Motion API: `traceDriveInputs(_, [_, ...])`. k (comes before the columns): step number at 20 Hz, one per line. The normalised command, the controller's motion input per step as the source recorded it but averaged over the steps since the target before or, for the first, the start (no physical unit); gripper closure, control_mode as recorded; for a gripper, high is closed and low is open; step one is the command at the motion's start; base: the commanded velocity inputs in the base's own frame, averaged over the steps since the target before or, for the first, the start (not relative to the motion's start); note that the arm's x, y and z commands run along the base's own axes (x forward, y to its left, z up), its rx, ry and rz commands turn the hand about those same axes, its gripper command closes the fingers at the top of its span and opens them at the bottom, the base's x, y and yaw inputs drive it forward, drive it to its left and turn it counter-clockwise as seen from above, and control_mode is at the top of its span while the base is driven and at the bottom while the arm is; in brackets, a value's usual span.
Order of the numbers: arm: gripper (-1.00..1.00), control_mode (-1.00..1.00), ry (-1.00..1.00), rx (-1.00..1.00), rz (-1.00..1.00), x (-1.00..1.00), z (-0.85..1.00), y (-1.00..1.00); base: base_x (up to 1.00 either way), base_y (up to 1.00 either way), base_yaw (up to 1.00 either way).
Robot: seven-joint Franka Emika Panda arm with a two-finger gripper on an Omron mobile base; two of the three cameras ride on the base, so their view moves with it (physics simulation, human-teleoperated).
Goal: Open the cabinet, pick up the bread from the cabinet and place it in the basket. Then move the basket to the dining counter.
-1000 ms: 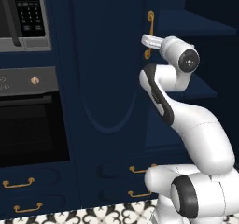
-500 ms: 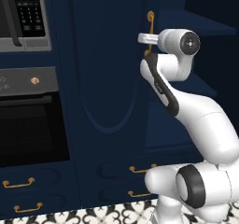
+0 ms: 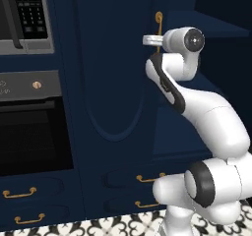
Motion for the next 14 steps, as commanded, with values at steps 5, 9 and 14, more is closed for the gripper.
traceDriveInputs(5, [-1.00,-1.00,0.01,0.00,0.00,0.26,0.00,0.07,0.00,0.00,0.00])
traceDriveInputs(9, [-1.00,-1.00,0.00,0.00,0.00,0.26,0.00,0.00,0.00,0.00,0.00])
traceDriveInputs(14, [-1.00,-1.00,0.04,0.00,0.04,0.30,0.00,-0.10,0.00,0.00,0.00])
